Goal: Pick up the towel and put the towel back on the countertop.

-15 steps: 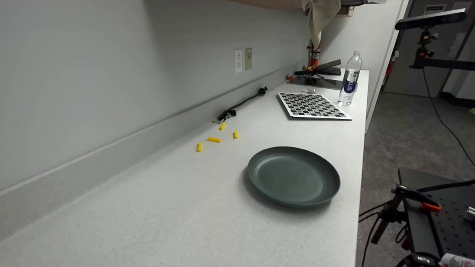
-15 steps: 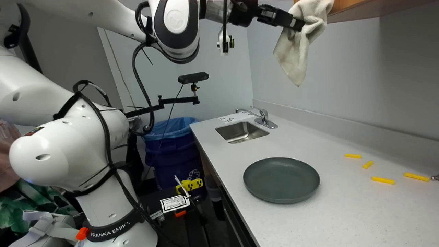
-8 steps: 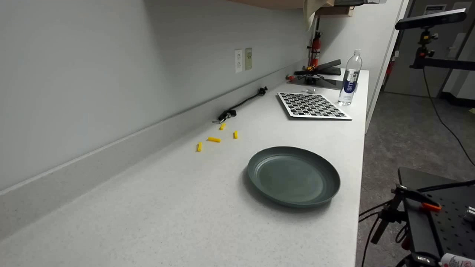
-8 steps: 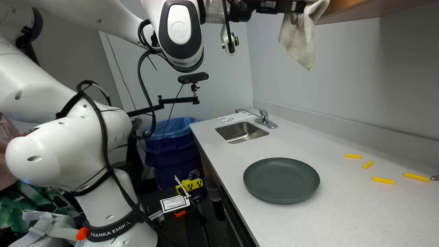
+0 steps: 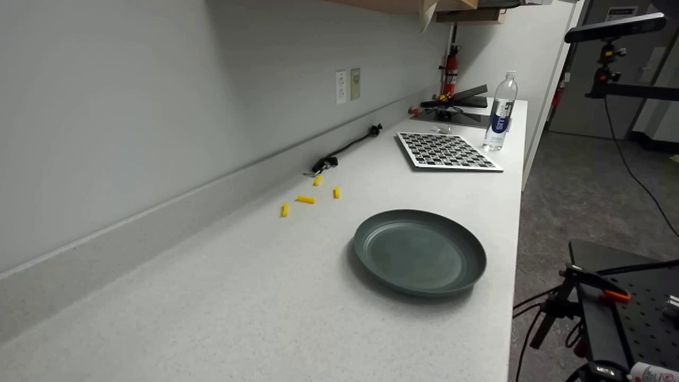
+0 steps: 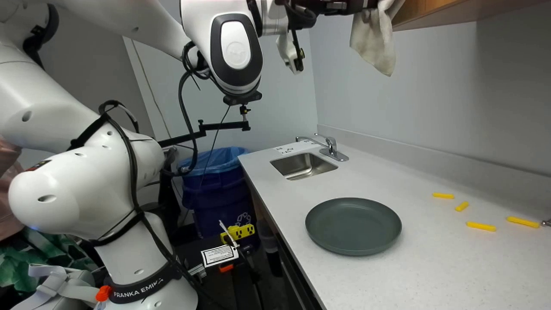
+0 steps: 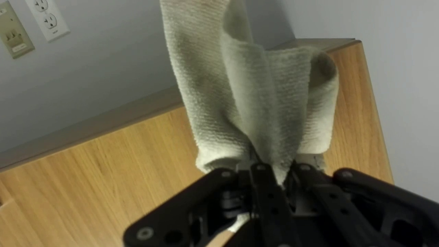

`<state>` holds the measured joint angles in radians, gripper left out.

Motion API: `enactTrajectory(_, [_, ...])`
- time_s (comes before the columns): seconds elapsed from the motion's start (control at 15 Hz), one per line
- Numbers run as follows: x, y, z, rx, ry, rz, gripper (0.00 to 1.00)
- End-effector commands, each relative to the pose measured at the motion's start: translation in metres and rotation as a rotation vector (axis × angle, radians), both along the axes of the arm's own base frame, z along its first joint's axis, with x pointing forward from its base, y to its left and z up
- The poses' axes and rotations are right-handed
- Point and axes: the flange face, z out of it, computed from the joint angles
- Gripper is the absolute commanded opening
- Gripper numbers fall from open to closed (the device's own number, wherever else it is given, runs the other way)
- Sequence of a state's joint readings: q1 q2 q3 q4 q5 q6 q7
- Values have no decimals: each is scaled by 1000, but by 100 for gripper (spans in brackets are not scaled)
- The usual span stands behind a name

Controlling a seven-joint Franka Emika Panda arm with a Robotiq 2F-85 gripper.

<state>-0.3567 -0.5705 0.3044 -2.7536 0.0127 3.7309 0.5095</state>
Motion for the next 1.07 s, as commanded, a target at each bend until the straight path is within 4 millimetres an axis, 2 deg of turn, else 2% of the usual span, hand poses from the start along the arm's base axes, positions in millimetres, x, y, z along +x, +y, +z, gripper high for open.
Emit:
enactTrajectory(0.0, [7,12,-10,26,75,70,3])
enactTrajectory(0.07, [9,17,-15,37,131,92,3])
enactTrajectory(0.13, [51,36,-13,44,193,95,3])
enactTrajectory(0.27, [65,44,-17,19,301,100,3])
enactTrajectory(0.67, [93,51,-14,-52,517,25,3])
enactTrajectory(1.0, [104,57,-8,-96,540,-17,3])
